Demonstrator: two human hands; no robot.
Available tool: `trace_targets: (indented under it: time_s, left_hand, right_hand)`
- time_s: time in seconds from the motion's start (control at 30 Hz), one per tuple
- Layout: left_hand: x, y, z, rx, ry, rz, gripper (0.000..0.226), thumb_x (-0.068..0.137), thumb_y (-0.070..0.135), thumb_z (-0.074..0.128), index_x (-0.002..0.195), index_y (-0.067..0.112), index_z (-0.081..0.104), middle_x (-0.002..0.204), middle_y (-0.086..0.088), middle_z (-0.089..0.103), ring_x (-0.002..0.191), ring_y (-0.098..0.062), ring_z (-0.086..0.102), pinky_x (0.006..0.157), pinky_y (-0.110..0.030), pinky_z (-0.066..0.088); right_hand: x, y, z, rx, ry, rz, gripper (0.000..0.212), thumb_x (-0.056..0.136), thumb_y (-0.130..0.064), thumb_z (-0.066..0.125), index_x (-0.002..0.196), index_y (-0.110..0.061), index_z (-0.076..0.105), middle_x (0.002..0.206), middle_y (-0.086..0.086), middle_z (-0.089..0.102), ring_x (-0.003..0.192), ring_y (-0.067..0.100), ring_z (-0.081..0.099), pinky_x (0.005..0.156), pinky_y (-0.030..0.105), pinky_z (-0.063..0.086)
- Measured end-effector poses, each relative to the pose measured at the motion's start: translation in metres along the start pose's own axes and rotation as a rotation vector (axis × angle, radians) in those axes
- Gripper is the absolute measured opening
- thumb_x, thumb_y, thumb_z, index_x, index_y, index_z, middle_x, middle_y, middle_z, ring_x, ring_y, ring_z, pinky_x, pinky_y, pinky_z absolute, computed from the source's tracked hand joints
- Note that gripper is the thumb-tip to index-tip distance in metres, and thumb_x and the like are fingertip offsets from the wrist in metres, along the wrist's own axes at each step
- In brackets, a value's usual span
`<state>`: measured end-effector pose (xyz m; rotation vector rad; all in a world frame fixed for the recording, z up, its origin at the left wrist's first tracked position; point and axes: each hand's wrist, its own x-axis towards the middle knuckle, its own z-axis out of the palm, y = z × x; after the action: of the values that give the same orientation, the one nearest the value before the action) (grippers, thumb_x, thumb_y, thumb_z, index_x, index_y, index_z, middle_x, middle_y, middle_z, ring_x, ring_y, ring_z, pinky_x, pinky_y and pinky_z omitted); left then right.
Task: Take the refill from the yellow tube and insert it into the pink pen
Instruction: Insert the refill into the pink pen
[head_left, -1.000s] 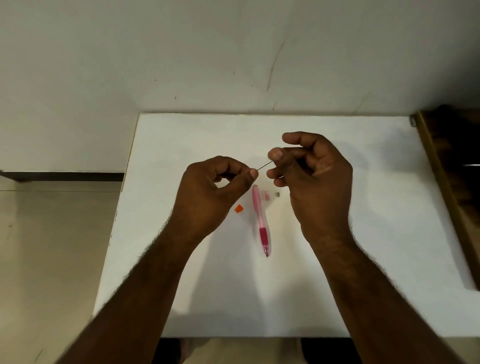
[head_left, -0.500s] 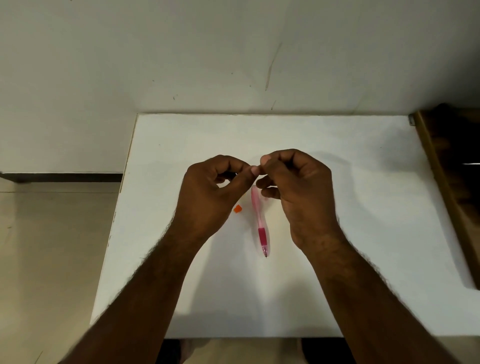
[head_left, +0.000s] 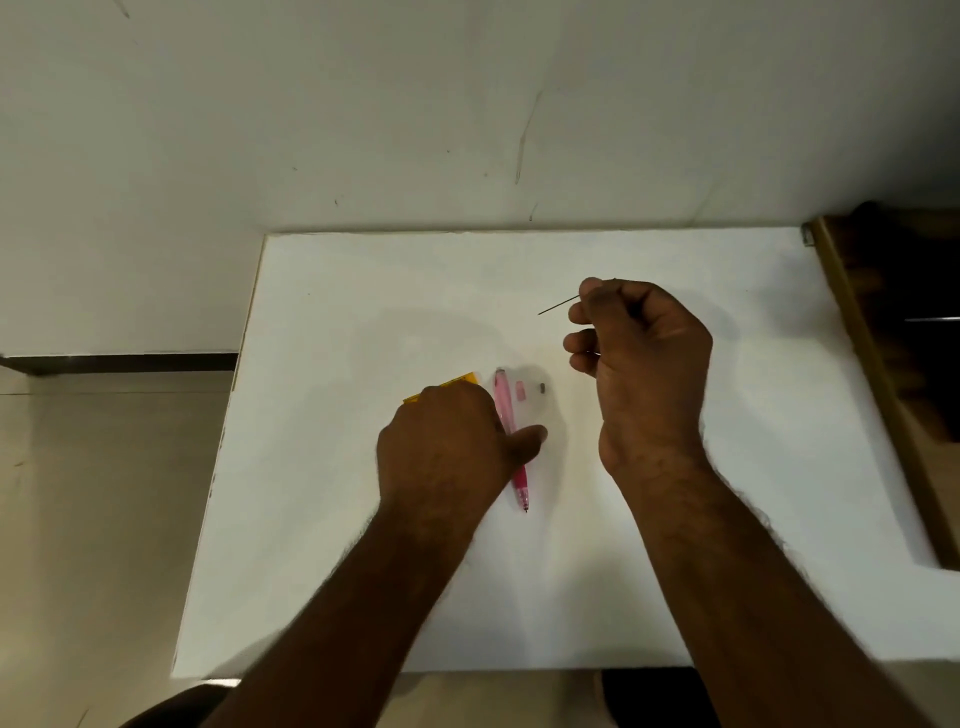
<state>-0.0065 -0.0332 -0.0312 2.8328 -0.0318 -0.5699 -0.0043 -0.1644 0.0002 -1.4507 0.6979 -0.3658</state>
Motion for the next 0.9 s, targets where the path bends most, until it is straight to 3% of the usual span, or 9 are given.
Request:
trace_targets:
  time_s: [0.07,0.17,0.3,0.37,0.5,0.67,0.77,0.9]
  left_hand:
    - [-0.001,0.003,0.002,-0.006,-0.016,-0.020,0.058,0.073,0.082,0.058,0.080,0.025,0.066,0.070,0.008,0.060,0.070,-0.013,0.062,0.067,-0.029,0.052]
    - [-0.003,0.007,0.000,-0.028,-0.010,-0.025,0.049,0.077,0.073,0.062,0.083,0.024,0.068,0.073,0.007,0.062,0.069,-0.011,0.058,0.063,-0.027,0.043]
    - [-0.007,0.007,-0.007,-0.112,0.015,0.000,0.038,0.077,0.060,0.068,0.075,0.022,0.068,0.070,0.006,0.064,0.063,-0.012,0.057,0.059,-0.025,0.044]
    - [-0.008,0.006,-0.016,-0.220,0.084,0.026,0.033,0.074,0.056,0.067,0.069,0.023,0.064,0.063,0.007,0.063,0.061,-0.011,0.059,0.059,-0.026,0.049]
    - [-0.008,-0.004,-0.032,-0.384,0.298,0.124,0.023,0.073,0.046,0.066,0.067,0.025,0.059,0.062,0.008,0.060,0.060,-0.009,0.058,0.058,-0.027,0.047]
    - [-0.001,-0.017,-0.037,-0.484,0.460,0.196,0.015,0.075,0.038,0.070,0.073,0.026,0.061,0.071,0.009,0.062,0.067,-0.008,0.061,0.064,-0.034,0.053]
    - [0.000,-0.018,-0.037,-0.495,0.461,0.211,0.012,0.079,0.035,0.075,0.082,0.030,0.064,0.082,0.015,0.066,0.070,-0.001,0.065,0.066,-0.026,0.053]
    - [-0.002,-0.019,-0.040,-0.506,0.434,0.228,0.010,0.083,0.029,0.075,0.088,0.033,0.067,0.083,0.021,0.067,0.081,0.008,0.063,0.060,-0.001,0.042]
  right_hand:
    - [0.000,0.001,0.000,-0.016,-0.003,-0.009,0.010,0.094,-0.021,0.071,0.085,-0.019,0.074,0.074,-0.004,0.075,0.058,0.010,0.068,0.059,0.026,0.056]
    - [0.000,0.001,-0.002,-0.022,-0.002,-0.006,0.010,0.094,-0.021,0.071,0.085,-0.020,0.073,0.073,-0.005,0.075,0.058,0.010,0.068,0.060,0.025,0.056]
    - [0.001,-0.003,-0.003,0.026,-0.004,0.019,0.011,0.095,-0.020,0.070,0.084,-0.019,0.072,0.072,-0.003,0.074,0.059,0.012,0.068,0.060,0.028,0.057]
    - [0.002,-0.004,-0.004,0.072,-0.007,0.035,0.012,0.098,-0.020,0.066,0.087,-0.015,0.070,0.073,-0.002,0.074,0.064,0.016,0.072,0.062,0.029,0.058]
    - [0.001,-0.008,-0.002,0.194,-0.060,0.101,0.014,0.104,-0.022,0.057,0.098,-0.011,0.064,0.083,0.006,0.076,0.078,0.026,0.078,0.063,0.031,0.059]
    - [-0.005,-0.013,0.003,0.261,-0.198,0.136,0.015,0.107,-0.025,0.050,0.101,-0.012,0.056,0.086,0.008,0.079,0.076,0.031,0.078,0.058,0.032,0.058]
    - [-0.008,-0.013,0.004,0.276,-0.237,0.123,0.016,0.108,-0.026,0.048,0.100,-0.014,0.053,0.087,0.012,0.080,0.075,0.033,0.078,0.059,0.032,0.059]
    - [-0.007,-0.012,0.003,0.293,-0.243,0.098,0.016,0.109,-0.026,0.047,0.098,-0.015,0.051,0.087,0.013,0.080,0.079,0.032,0.078,0.064,0.032,0.060]
